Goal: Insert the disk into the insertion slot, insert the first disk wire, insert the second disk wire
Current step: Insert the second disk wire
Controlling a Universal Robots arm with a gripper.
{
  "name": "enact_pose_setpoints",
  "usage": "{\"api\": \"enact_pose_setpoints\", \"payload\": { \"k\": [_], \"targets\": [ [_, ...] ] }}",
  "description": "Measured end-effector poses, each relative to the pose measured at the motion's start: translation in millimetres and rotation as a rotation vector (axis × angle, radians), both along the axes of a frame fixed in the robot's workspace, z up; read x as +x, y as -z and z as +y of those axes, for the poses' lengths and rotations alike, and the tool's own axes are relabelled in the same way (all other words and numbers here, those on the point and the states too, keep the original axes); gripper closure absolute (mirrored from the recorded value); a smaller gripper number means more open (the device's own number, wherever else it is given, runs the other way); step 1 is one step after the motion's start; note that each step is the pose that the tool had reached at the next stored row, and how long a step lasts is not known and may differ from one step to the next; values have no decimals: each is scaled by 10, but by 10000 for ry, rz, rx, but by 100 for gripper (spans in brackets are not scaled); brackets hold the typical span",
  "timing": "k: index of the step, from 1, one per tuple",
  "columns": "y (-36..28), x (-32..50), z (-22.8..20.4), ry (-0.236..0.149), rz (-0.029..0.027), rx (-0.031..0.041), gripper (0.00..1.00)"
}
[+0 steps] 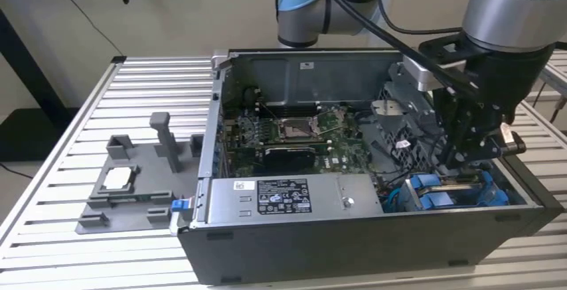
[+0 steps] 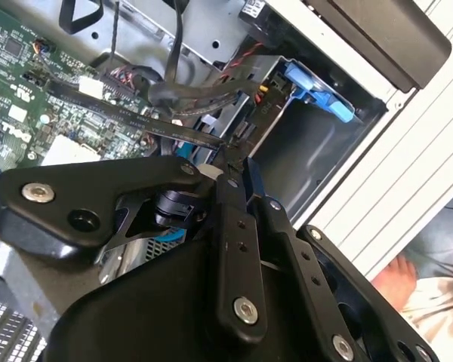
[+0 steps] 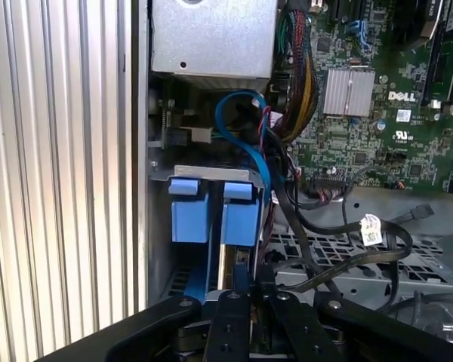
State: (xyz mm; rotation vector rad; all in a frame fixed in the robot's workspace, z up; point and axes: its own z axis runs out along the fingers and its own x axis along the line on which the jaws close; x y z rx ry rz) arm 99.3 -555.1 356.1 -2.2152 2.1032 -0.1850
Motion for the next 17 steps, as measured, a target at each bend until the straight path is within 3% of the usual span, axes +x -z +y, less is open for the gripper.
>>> {"api": "enact_pose_setpoints", "payload": {
  "k": [4,10,14,17],
  "targets": [
    [12,63,-28,0,251,95,84],
    [29,133,-59,0,538,235,84],
    [38,157,-74,1,680,297,84],
    [45,171,-83,16,726,324,84]
  ]
}}
